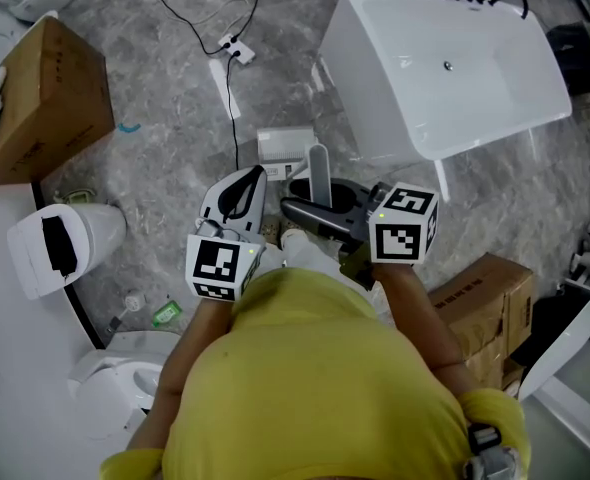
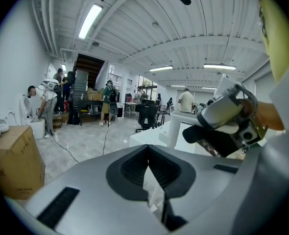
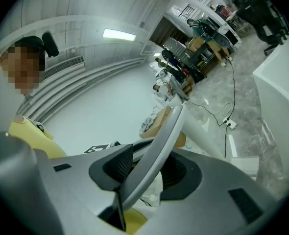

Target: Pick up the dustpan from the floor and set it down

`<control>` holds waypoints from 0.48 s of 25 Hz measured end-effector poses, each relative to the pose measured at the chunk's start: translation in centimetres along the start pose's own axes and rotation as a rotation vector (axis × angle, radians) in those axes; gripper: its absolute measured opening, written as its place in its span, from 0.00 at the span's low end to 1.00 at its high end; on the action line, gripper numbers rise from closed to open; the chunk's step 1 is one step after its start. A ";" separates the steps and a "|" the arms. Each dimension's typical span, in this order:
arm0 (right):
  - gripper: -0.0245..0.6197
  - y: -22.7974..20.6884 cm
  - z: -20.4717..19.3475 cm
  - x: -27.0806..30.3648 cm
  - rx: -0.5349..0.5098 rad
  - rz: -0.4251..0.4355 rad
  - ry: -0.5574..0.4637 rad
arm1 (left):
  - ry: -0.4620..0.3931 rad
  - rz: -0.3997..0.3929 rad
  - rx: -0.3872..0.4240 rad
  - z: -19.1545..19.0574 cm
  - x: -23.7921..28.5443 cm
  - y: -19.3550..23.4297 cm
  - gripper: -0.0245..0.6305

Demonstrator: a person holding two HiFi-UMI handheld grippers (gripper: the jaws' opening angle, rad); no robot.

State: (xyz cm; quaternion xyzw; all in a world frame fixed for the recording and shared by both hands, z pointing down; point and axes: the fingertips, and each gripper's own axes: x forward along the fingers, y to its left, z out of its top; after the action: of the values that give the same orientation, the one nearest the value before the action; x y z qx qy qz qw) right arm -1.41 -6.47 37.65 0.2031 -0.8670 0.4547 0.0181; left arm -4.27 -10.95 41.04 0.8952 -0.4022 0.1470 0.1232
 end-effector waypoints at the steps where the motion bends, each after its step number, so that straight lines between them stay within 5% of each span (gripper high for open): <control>1: 0.30 0.1 0.1 0.0 0.000 0.005 0.002 | 0.000 0.002 -0.001 0.0 0.0 0.0 0.04; 12: 0.31 -0.1 -0.3 0.7 -0.019 0.009 0.055 | 0.007 0.027 -0.010 0.0 -0.2 0.1 0.04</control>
State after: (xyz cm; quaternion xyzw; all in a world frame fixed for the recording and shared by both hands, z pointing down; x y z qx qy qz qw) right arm -2.04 -6.52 38.09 0.1866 -0.8715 0.4517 0.0417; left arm -4.45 -10.85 41.02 0.8887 -0.4144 0.1497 0.1270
